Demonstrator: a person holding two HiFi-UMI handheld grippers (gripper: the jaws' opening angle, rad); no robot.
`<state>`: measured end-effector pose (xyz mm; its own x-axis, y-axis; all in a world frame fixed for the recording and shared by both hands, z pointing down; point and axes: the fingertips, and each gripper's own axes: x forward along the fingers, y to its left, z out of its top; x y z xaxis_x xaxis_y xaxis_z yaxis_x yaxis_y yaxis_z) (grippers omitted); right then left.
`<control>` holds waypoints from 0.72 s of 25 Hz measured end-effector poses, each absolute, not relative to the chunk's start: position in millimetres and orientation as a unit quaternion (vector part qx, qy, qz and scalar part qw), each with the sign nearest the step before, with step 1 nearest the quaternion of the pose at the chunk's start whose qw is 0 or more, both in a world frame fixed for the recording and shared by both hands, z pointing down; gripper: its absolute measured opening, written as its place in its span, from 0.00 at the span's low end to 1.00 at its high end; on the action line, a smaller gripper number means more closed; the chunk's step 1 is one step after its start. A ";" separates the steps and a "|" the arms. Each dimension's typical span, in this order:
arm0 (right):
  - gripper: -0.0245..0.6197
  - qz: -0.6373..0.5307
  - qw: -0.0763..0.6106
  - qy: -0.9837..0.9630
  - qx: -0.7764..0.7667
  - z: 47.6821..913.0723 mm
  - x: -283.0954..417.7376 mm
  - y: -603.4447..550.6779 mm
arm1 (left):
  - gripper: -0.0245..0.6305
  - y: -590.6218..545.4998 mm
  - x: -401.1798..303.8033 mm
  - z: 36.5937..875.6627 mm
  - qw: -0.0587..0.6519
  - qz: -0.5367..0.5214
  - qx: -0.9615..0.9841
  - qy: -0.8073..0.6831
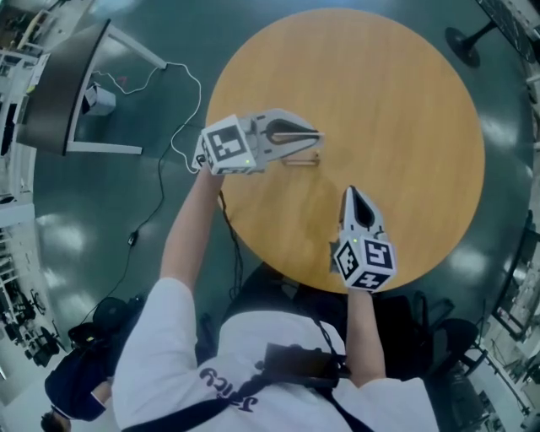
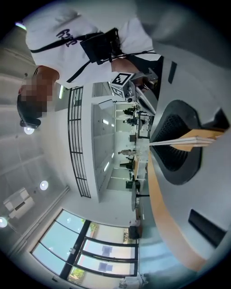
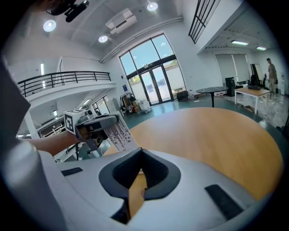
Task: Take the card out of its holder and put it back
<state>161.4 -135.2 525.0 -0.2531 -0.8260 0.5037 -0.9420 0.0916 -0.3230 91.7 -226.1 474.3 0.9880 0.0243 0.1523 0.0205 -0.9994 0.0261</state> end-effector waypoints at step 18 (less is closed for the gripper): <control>0.07 0.325 0.111 -0.720 0.603 551.1 160.6 -133.5 | 0.07 -222.0 88.9 527.3 0.049 0.101 0.993 0.028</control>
<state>160.6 -133.5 551.1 -0.2478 -0.7959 0.5523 -0.9407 0.0614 -0.3336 88.9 -222.0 527.3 0.9778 0.0661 0.1988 0.0463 -0.9936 0.1027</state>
